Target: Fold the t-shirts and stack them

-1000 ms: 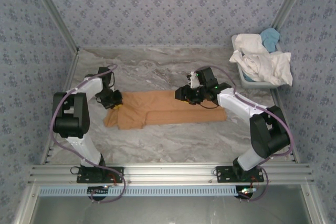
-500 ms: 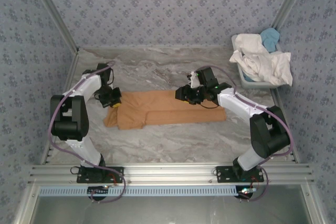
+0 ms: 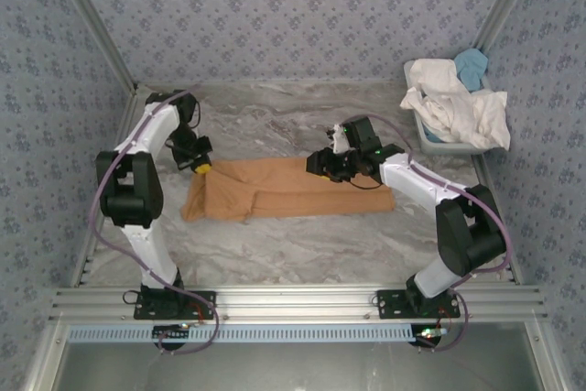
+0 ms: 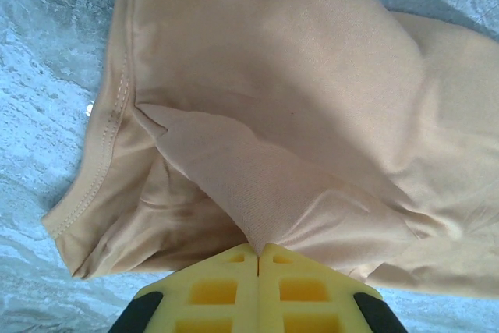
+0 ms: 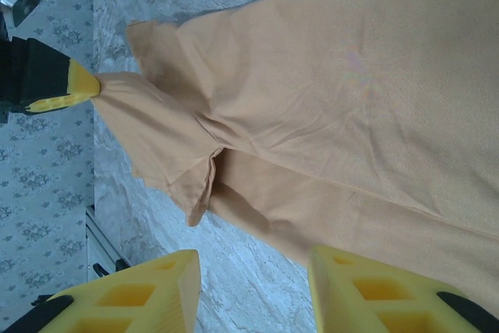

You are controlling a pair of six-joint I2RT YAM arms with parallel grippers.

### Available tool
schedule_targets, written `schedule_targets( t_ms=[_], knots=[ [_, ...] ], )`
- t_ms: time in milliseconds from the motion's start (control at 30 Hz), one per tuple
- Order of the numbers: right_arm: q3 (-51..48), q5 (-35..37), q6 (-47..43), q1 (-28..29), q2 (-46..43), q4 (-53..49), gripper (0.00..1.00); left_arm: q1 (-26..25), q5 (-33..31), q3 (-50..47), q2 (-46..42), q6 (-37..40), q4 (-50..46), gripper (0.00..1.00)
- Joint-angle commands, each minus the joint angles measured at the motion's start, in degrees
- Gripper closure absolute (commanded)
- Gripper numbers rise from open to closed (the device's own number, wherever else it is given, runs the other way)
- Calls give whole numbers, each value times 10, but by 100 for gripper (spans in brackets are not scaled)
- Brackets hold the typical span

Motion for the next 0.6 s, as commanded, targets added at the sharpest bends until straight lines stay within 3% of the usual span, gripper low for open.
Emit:
schedule_targets(
  t_ms=[0, 467, 567],
  knots=[
    [-10, -11, 4, -3, -15, -4, 57, -2, -11, 47, 24, 11, -51, 100],
    [-7, -7, 2, -5, -12, -11, 57, 0, -74, 164, 164, 20, -56, 100],
    [-6, 4, -1, -11, -16, -21, 57, 1, -112, 165, 179, 22, -56, 75]
  ],
)
